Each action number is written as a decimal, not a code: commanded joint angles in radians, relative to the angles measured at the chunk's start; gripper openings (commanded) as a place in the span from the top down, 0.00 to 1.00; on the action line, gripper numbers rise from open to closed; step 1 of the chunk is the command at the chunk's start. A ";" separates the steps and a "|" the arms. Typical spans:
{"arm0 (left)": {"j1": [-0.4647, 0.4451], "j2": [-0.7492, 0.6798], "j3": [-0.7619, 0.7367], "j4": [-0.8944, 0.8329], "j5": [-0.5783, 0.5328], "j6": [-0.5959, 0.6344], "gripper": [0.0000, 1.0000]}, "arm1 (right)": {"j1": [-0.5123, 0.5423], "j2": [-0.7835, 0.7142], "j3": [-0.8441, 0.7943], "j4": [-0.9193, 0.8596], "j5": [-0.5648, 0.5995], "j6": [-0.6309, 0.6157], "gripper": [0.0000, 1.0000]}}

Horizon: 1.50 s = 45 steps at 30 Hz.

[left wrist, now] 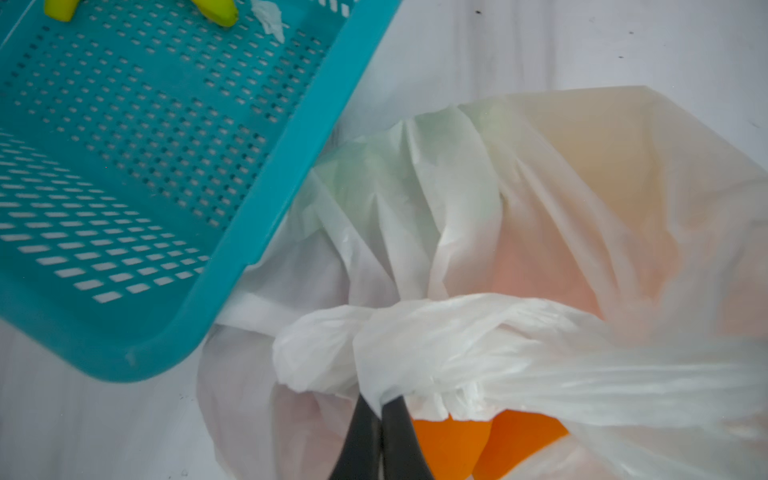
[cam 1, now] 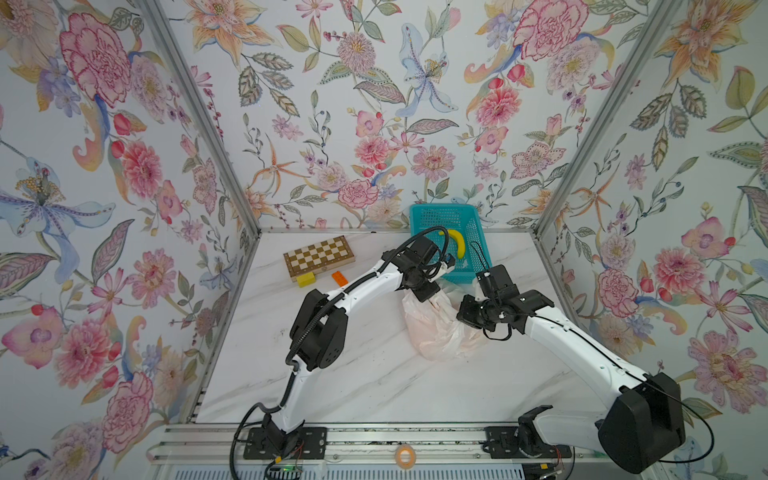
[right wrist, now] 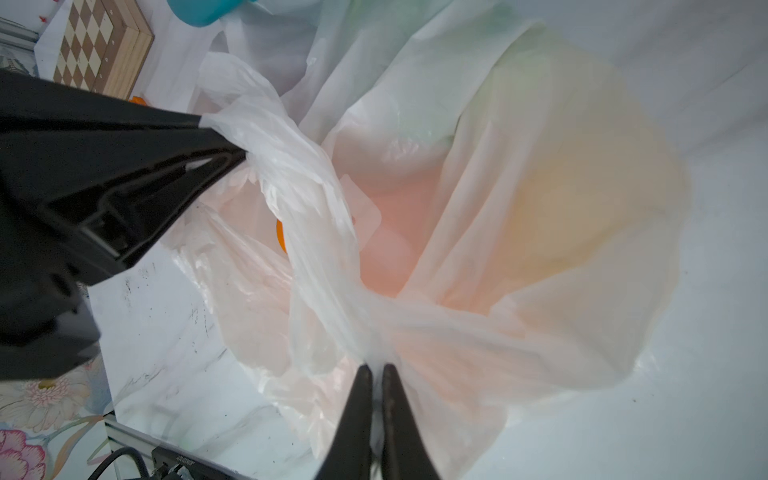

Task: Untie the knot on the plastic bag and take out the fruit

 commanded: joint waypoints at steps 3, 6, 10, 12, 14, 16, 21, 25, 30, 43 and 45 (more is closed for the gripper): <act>0.034 -0.096 -0.009 0.030 -0.195 -0.255 0.95 | -0.002 -0.063 -0.048 -0.022 0.018 0.014 0.93; 0.060 -0.121 -0.027 0.061 -0.156 -0.361 0.94 | 0.010 -0.090 -0.069 0.001 -0.031 -0.020 0.92; 0.098 -0.144 -0.048 0.118 -0.098 -0.500 0.92 | 0.084 -0.105 -0.126 0.081 -0.121 -0.094 0.89; 0.105 -0.154 -0.052 0.141 -0.095 -0.535 0.91 | 0.144 -0.098 -0.175 0.138 -0.171 -0.110 0.87; 0.105 -0.157 -0.047 0.153 -0.091 -0.542 0.90 | 0.181 -0.083 -0.194 0.181 -0.241 -0.118 0.84; 0.105 -0.156 -0.043 0.160 -0.079 -0.548 0.90 | 0.206 -0.064 -0.194 0.199 -0.269 -0.112 0.81; 0.105 -0.169 -0.067 0.160 -0.071 -0.572 0.87 | 0.152 -0.074 -0.137 0.151 -0.226 -0.080 0.73; 0.105 -0.230 -0.132 0.185 -0.076 -0.600 0.79 | 0.118 -0.120 -0.074 0.145 -0.199 -0.079 0.58; 0.105 -0.338 -0.248 0.227 -0.086 -0.648 0.74 | 0.000 -0.134 0.002 0.141 -0.145 -0.043 0.55; 0.099 -0.545 -0.488 0.167 -0.082 -0.826 0.64 | -0.053 0.114 0.111 0.139 -0.177 -0.004 0.58; 0.097 -0.544 -0.505 0.163 -0.059 -0.845 0.60 | -0.027 0.158 0.133 0.138 -0.185 -0.012 0.58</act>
